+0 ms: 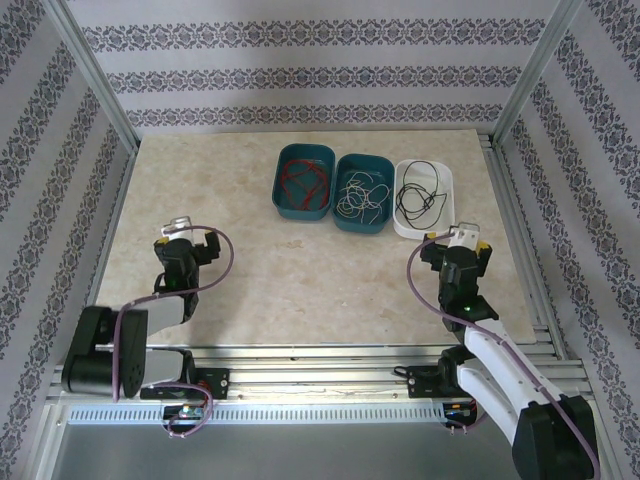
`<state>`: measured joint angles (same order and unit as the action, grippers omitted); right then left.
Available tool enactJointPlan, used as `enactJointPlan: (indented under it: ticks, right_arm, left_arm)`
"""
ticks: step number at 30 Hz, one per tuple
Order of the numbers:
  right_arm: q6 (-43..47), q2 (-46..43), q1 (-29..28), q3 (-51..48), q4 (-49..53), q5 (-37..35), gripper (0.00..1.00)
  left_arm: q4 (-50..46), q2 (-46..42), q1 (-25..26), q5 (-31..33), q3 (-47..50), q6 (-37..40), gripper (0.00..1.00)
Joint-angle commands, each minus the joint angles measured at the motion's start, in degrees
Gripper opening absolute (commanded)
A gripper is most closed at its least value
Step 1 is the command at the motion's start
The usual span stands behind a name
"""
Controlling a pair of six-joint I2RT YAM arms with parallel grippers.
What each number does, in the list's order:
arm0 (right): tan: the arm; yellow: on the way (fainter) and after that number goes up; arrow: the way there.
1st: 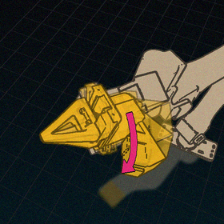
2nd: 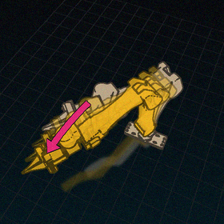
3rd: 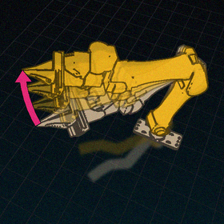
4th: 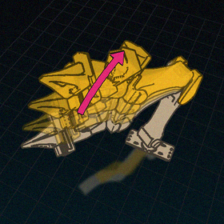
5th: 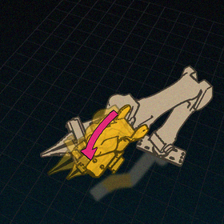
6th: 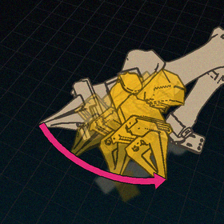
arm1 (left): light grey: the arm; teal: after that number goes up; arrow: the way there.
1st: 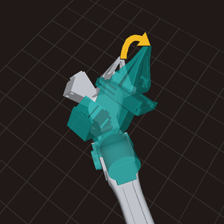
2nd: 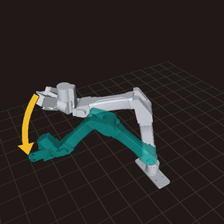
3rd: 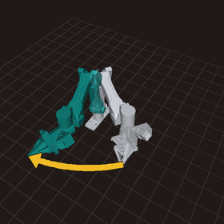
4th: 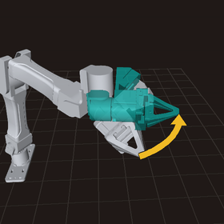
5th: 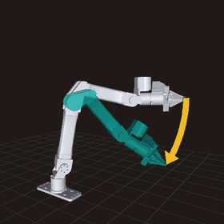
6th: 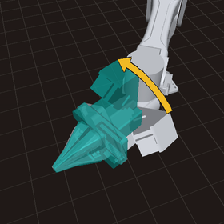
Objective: Untangle the cables
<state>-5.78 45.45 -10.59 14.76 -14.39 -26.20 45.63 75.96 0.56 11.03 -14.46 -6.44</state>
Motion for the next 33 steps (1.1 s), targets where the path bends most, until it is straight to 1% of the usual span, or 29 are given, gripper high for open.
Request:
enactJointPlan:
  ticks: [1, 4, 8, 9, 10, 12, 14, 15, 16, 18, 20, 21, 24, 25, 27, 33]
  right_arm:
    - [0.41, 1.58, 0.68, -0.28, -4.06, 1.67, 0.98]
    - [0.25, 2.98, 0.83, 0.00, -5.05, 1.67, 0.98]
    - [0.31, 4.18, 0.84, -0.12, -6.60, 1.60, 0.98]
    - [0.18, 4.41, 0.83, -0.33, -7.27, 1.66, 0.98]
    - [0.18, 4.62, 0.84, -0.45, -7.91, 2.02, 0.98]
    - [0.33, 5.38, 0.88, -1.04, -9.69, 2.74, 0.98]
    - [0.41, 6.79, 0.87, -1.59, -12.13, 3.53, 0.98]
    - [0.41, 7.82, 0.84, -1.75, -13.72, 4.06, 0.98]
    - [0.53, 8.86, 0.92, -1.86, -15.17, 4.45, 0.98]
    - [0.73, 11.13, 0.91, -2.18, -18.13, 4.87, 0.98]
    - [0.97, 13.45, 0.95, -2.40, -21.13, 4.92, 0.98]
    - [1.35, 14.75, 0.93, -2.37, -22.32, 5.20, 0.98]
    - [2.82, 18.42, 1.11, -2.04, -25.43, 5.93, 0.98]
    - [3.24, 19.25, 1.18, -1.69, -25.90, 6.46, 0.98]
    - [4.10, 21.04, 1.68, -1.66, -28.71, 7.66, 0.98]
    - [4.20, 27.69, 4.04, -0.17, -36.57, 10.33, 0.98]
  left_arm:
    - [10.93, 4.06, -1.26, -4.88, -1.03, 2.75, 0.99]
    - [12.15, 7.64, -2.23, -8.47, -2.07, 2.86, 0.99]
    - [21.74, 14.80, -2.71, -12.15, -0.55, 3.48, 0.99]
    - [25.50, 16.81, -2.83, -12.94, -0.25, 3.80, 0.99]
    - [24.44, 16.36, -3.20, -14.45, -0.16, 3.90, 0.99]
    - [18.75, 14.77, -3.63, -17.51, -1.75, 4.15, 0.99]
    - [15.66, 15.69, -3.84, -23.69, -4.27, 6.16, 0.99]
    - [10.17, 15.02, -3.85, -27.74, -6.48, 7.94, 0.99]
    - [8.94, 14.59, -3.92, -28.42, -6.93, 8.25, 0.99]
    - [12.03, 15.76, -4.25, -28.89, -6.38, 7.59, 0.99]
    - [9.95, 15.08, -4.28, -28.68, -6.85, 7.84, 0.99]
    - [11.38, 15.56, -4.25, -27.93, -6.65, 7.39, 0.99]
    - [10.64, 15.18, -4.20, -20.50, -6.72, 5.04, 0.99]
    - [11.58, 15.21, -4.19, -19.91, -6.19, 4.77, 0.99]
    - [12.20, 15.20, -4.17, -19.34, -5.80, 4.52, 0.99]
    - [11.03, 15.22, -4.20, -20.35, -6.46, 4.94, 0.99]
